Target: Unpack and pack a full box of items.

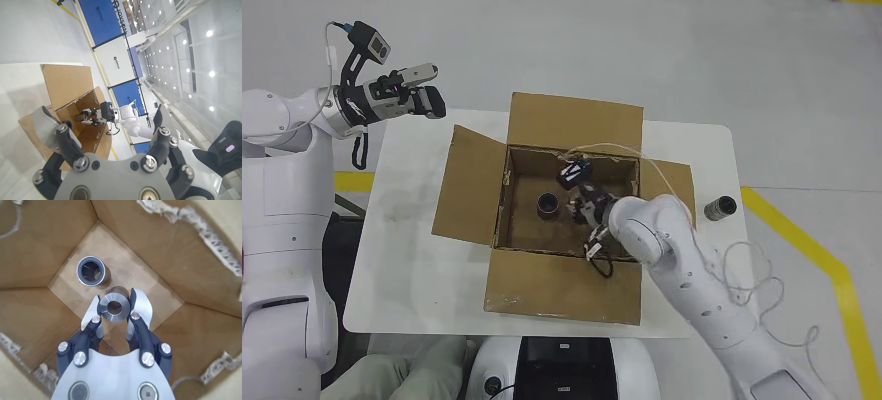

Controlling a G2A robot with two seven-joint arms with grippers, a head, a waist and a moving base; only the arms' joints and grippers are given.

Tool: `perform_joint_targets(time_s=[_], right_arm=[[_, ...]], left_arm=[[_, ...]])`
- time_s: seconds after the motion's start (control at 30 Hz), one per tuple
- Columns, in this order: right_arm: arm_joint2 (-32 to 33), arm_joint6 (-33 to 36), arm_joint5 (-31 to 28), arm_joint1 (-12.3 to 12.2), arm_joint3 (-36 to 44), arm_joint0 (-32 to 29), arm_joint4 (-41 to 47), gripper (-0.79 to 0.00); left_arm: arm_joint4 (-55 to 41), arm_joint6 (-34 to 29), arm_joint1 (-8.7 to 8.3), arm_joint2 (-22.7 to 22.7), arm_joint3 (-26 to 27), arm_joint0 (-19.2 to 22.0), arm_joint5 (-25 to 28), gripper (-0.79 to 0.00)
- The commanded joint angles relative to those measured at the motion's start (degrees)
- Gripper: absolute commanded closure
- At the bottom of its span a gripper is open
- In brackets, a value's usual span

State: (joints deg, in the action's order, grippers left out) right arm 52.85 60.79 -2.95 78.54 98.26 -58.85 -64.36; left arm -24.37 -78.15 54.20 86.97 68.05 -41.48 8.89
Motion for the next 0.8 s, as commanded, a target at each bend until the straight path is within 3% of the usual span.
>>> perform_joint_targets(time_s=[0.0,0.4,0.77], right_arm=[[0.59,-0.16,-0.17,-0.33,3.04,-1.59,-1.19,0.000],[6.38,-2.45,-0.05,-1.93,14.34,-9.76,-3.48,0.000],[9.55,-6.19,0.24,-2.50,16.73,-13.40,-1.25,0.000]], left_arm=[[0.00,0.00,0.00,0.00,0.00,0.00,0.00,-0.785],[0.00,0.00,0.00,0.00,0.00,0.00,0.00,-0.785],[0.00,0.00,0.00,0.00,0.00,0.00,0.00,-0.785]])
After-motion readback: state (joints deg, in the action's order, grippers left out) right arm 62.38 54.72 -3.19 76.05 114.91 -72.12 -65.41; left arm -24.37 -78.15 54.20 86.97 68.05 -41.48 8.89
